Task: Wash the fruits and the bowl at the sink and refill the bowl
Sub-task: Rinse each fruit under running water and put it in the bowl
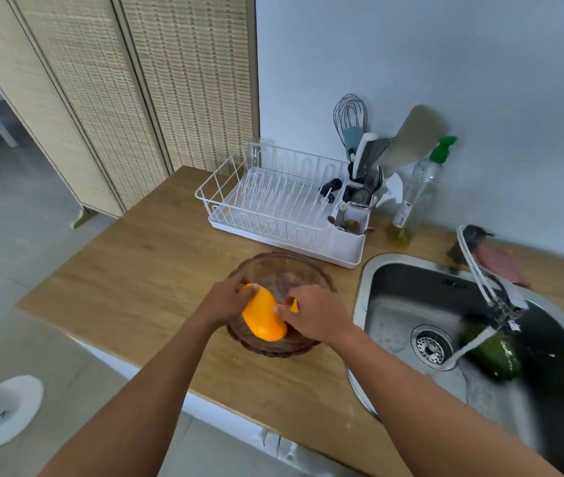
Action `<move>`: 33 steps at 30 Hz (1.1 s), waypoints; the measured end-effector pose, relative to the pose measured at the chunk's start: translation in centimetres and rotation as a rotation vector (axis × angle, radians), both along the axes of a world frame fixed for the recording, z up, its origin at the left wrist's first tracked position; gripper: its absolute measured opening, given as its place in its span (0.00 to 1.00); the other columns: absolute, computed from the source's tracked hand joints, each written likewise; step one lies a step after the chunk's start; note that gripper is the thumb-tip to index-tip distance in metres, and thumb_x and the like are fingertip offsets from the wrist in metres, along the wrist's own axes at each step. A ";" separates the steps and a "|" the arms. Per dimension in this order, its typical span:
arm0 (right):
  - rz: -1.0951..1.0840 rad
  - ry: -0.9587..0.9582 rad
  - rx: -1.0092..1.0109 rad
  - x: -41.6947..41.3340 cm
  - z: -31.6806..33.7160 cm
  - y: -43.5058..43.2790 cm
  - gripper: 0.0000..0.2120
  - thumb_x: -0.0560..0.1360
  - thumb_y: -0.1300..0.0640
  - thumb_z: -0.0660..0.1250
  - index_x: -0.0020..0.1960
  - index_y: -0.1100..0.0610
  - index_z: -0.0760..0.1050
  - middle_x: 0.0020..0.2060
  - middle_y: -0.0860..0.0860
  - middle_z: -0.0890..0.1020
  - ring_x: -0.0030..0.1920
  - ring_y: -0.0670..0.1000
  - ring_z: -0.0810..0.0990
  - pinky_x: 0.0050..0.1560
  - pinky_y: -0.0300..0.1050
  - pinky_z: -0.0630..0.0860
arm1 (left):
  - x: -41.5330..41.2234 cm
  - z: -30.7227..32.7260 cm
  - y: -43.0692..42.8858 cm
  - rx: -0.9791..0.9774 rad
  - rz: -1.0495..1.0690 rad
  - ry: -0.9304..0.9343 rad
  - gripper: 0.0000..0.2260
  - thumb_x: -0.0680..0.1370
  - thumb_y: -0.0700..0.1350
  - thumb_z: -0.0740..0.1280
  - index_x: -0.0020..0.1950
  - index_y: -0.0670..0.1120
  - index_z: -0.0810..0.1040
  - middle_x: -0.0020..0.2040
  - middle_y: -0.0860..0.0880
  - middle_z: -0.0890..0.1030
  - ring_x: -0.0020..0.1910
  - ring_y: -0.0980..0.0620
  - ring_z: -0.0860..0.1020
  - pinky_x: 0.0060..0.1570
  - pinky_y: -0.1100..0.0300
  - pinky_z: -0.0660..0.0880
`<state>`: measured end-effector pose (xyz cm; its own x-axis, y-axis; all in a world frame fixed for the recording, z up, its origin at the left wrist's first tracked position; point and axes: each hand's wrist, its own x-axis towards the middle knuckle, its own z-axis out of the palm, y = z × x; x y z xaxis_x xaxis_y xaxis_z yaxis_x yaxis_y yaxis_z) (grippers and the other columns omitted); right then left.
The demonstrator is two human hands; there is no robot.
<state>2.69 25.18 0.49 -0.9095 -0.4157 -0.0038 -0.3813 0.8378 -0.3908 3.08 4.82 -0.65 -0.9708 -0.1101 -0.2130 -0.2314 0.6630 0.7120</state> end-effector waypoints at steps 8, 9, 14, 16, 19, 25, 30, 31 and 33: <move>-0.113 0.068 -0.020 -0.1 -1.7 2.5 0.18 0.77 0.50 0.60 0.66 0.52 0.73 0.59 0.55 0.76 0.60 0.57 0.73 0.59 0.50 0.71 | 0.1 -1.3 1.3 -0.207 -0.141 0.030 0.13 0.80 0.50 0.63 0.57 0.42 0.75 0.57 0.42 0.79 0.58 0.41 0.76 0.53 0.50 0.73; -0.120 0.034 -0.042 -0.2 -1.8 2.7 0.19 0.78 0.49 0.59 0.67 0.52 0.72 0.59 0.55 0.76 0.59 0.57 0.74 0.59 0.51 0.72 | 0.1 -1.3 1.3 -0.238 -0.156 0.023 0.13 0.80 0.51 0.62 0.57 0.43 0.75 0.57 0.42 0.80 0.57 0.41 0.76 0.53 0.49 0.74; -0.093 -0.045 -0.083 -0.4 -1.9 2.8 0.19 0.76 0.46 0.61 0.65 0.51 0.73 0.58 0.53 0.75 0.57 0.55 0.74 0.58 0.51 0.73 | -0.2 -1.1 1.6 -0.386 -0.184 0.023 0.16 0.77 0.51 0.60 0.59 0.45 0.76 0.61 0.42 0.79 0.59 0.40 0.75 0.53 0.50 0.74; -0.115 -0.041 -0.119 -0.4 -2.1 2.8 0.17 0.77 0.45 0.60 0.63 0.51 0.74 0.57 0.52 0.76 0.57 0.54 0.75 0.57 0.51 0.74 | -0.1 -0.9 1.6 -0.424 -0.208 0.026 0.22 0.75 0.54 0.58 0.65 0.49 0.76 0.64 0.45 0.78 0.61 0.41 0.75 0.56 0.51 0.73; -0.198 -0.055 -0.251 -0.5 -2.3 3.1 0.16 0.79 0.46 0.58 0.61 0.52 0.76 0.56 0.51 0.78 0.56 0.52 0.76 0.55 0.48 0.74 | 0.0 -0.4 1.9 -0.445 -0.217 0.093 0.25 0.71 0.57 0.54 0.63 0.49 0.77 0.63 0.47 0.79 0.61 0.41 0.75 0.56 0.51 0.71; -0.489 -0.088 -0.536 -0.4 -1.5 5.4 0.13 0.80 0.50 0.57 0.48 0.54 0.78 0.41 0.50 0.81 0.43 0.51 0.78 0.42 0.47 0.73 | -1.4 1.1 4.9 -0.454 -0.192 0.423 0.13 0.76 0.51 0.59 0.51 0.45 0.78 0.51 0.46 0.81 0.51 0.43 0.77 0.50 0.52 0.72; -0.670 -0.153 -0.654 0.3 -2.4 9.2 0.16 0.79 0.53 0.58 0.41 0.62 0.76 0.35 0.56 0.80 0.37 0.54 0.77 0.37 0.46 0.69 | -1.6 2.4 12.0 -0.317 -0.295 0.559 0.05 0.74 0.43 0.67 0.39 0.45 0.76 0.37 0.46 0.80 0.39 0.44 0.77 0.39 0.55 0.66; -0.708 -0.165 -0.663 0.7 -2.7 10.0 0.15 0.79 0.54 0.58 0.41 0.63 0.76 0.34 0.55 0.79 0.36 0.53 0.76 0.36 0.46 0.69 | -1.6 2.0 13.6 -0.282 -0.329 0.531 0.04 0.75 0.43 0.66 0.40 0.45 0.76 0.38 0.46 0.80 0.40 0.44 0.77 0.39 0.54 0.68; -0.773 -0.170 -0.655 1.5 -3.3 11.9 0.16 0.79 0.55 0.58 0.39 0.63 0.76 0.32 0.54 0.78 0.35 0.52 0.74 0.35 0.45 0.67 | -1.4 1.3 16.8 -0.246 -0.404 0.479 0.05 0.75 0.45 0.65 0.42 0.45 0.77 0.40 0.46 0.81 0.41 0.45 0.77 0.41 0.52 0.72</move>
